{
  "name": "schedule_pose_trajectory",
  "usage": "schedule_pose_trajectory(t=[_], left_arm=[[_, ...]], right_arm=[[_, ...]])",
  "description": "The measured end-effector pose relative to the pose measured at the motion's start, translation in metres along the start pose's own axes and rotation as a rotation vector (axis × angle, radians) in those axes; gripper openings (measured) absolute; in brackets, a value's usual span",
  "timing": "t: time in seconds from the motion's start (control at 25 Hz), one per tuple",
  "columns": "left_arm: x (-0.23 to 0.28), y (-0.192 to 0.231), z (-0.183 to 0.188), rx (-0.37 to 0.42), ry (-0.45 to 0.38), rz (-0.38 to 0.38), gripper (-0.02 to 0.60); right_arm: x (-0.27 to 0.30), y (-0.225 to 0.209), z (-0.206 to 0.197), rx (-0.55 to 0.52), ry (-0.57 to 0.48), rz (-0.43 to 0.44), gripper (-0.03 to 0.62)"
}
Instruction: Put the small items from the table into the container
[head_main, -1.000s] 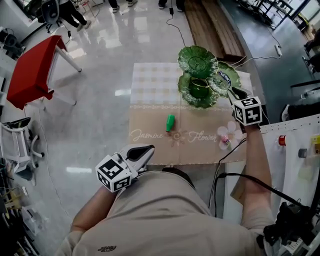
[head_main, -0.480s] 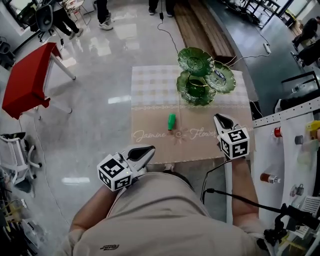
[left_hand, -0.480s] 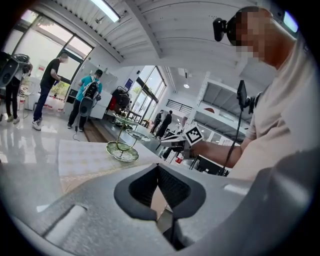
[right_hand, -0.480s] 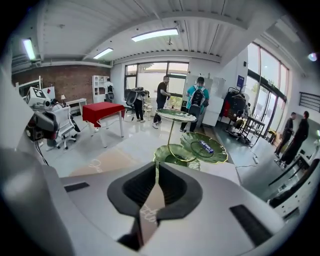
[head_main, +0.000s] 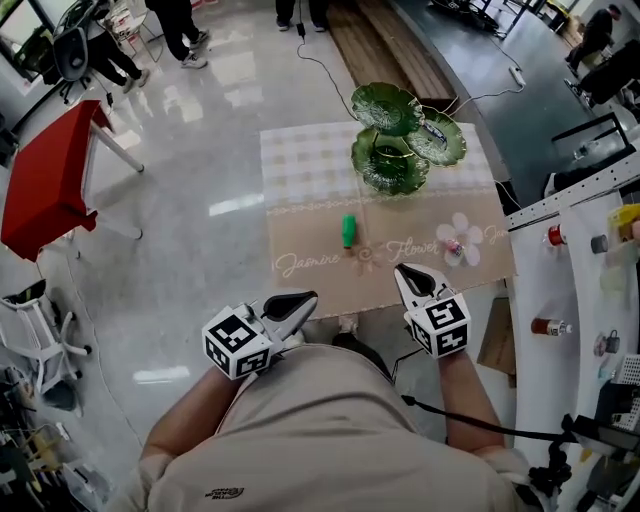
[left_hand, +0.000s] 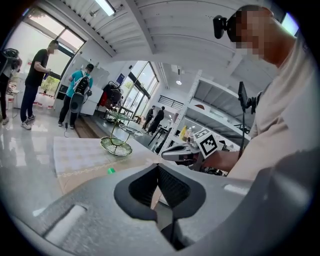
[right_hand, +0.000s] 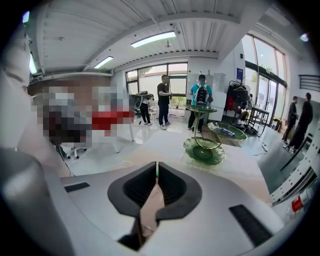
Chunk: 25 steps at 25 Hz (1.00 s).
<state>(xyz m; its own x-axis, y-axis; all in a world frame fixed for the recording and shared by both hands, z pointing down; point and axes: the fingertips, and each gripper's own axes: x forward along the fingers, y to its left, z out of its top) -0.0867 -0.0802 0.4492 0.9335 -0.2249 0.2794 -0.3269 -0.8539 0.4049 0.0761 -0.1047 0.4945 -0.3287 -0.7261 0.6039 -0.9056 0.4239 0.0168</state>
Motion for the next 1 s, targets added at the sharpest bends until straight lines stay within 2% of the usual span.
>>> schedule_pose_trajectory(t=[0.36,0.52,0.68,0.88,0.92,1.0], left_arm=[[-0.022,-0.011,-0.026,0.006,0.044,-0.067,0.008],[-0.033,-0.014,-0.036,0.023,0.059,-0.078,0.008],[-0.042,-0.011,-0.043,0.036,0.067,-0.058,0.008],[-0.058,-0.005,-0.045,0.007,0.037,-0.017,0.009],[-0.061,-0.002,-0.045,0.000,0.031,-0.005,0.009],[-0.068,0.004,-0.045,-0.023,0.023,0.020,0.009]], right_arm=[[-0.003,0.069,-0.018,0.014,0.015,0.013,0.021],[-0.002,0.087,-0.026,0.026,0.031,0.013,0.023],[0.004,0.093,-0.035,0.032,0.049,0.008,0.023],[0.024,0.089,-0.046,0.046,0.079,0.002,0.026],[0.032,0.087,-0.048,0.052,0.089,0.005,0.033],[0.049,0.081,-0.049,0.061,0.111,0.014,0.106]])
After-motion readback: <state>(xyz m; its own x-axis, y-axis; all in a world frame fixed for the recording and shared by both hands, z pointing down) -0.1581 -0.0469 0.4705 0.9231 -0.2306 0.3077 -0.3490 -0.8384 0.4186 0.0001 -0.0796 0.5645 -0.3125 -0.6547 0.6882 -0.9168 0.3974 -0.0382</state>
